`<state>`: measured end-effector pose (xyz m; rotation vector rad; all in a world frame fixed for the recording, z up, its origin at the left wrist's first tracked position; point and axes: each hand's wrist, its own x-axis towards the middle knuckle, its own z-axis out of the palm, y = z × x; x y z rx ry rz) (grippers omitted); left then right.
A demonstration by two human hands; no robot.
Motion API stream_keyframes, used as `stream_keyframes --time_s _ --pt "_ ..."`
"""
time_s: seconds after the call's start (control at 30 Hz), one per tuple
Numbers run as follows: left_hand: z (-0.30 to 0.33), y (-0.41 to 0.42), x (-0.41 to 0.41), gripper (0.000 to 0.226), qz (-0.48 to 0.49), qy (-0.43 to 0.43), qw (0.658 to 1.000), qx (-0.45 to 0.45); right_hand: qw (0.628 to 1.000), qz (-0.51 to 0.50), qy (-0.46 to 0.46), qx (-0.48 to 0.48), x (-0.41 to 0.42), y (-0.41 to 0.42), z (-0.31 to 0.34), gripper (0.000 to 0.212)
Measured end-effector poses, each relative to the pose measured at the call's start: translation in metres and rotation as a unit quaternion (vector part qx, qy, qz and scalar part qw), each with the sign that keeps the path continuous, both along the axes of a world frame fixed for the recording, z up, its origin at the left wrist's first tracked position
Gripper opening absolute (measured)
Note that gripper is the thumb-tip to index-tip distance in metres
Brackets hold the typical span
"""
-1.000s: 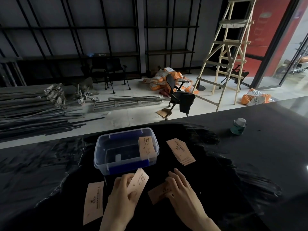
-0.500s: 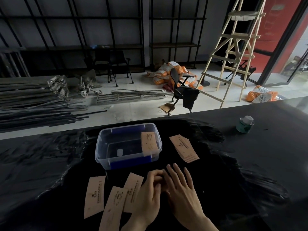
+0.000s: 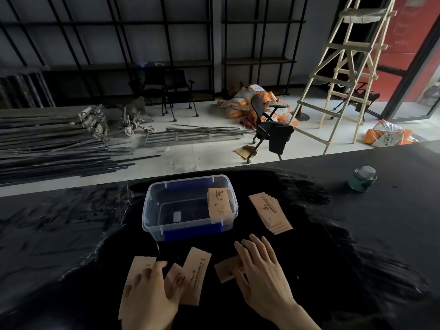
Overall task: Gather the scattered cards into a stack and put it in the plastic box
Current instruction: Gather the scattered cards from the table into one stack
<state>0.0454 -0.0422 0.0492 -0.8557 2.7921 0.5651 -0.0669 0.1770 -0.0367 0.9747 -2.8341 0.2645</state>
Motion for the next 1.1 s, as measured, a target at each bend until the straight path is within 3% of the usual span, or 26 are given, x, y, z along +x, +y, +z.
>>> stream_keyframes --time_s 0.17,0.27,0.43,0.57,0.63,0.7,0.77,0.83,0.93,1.03,1.1 --pt "-0.003 -0.002 -0.014 0.038 -0.001 0.097 0.992 0.078 1.0 0.007 0.003 -0.01 0.003 -0.002 -0.003 0.065" --pt "-0.011 0.006 -0.035 0.029 -0.057 0.172 0.978 0.107 1.0 0.002 0.0 -0.025 0.006 -0.002 -0.003 0.07" --pt "-0.028 0.046 -0.071 0.045 -0.16 0.17 0.951 0.204 0.994 0.007 -0.018 -0.105 0.013 -0.003 -0.006 0.093" --pt "-0.035 0.07 -0.072 0.034 -0.118 0.228 0.909 0.328 0.994 0.008 0.006 -0.109 0.014 0.001 -0.01 0.086" --pt "-0.04 0.065 -0.065 0.018 -0.023 0.295 0.906 0.303 0.996 0.017 0.021 -0.083 0.012 0.003 -0.011 0.075" --pt "-0.045 0.047 -0.055 0.013 0.047 0.305 0.929 0.205 0.998 0.01 0.03 -0.054 0.011 0.003 -0.011 0.065" --pt "-0.05 0.027 -0.043 0.023 0.027 0.211 0.975 0.069 0.999 -0.003 0.031 -0.04 0.01 0.002 -0.009 0.06" --pt "-0.051 0.016 -0.033 0.049 -0.023 0.104 0.994 -0.01 0.998 -0.008 0.038 -0.04 0.01 0.0 -0.008 0.056" --pt "-0.051 0.01 -0.03 0.062 -0.067 0.075 0.995 0.013 0.998 -0.004 0.048 -0.045 0.009 -0.001 -0.007 0.049" --pt "-0.049 0.004 -0.035 0.056 -0.059 0.125 0.984 0.114 0.998 -0.002 0.047 -0.028 0.007 -0.001 -0.003 0.047" --pt "-0.049 0.002 -0.043 0.053 -0.058 0.187 0.971 0.134 0.999 -0.005 0.045 -0.026 0.007 -0.003 0.0 0.049"
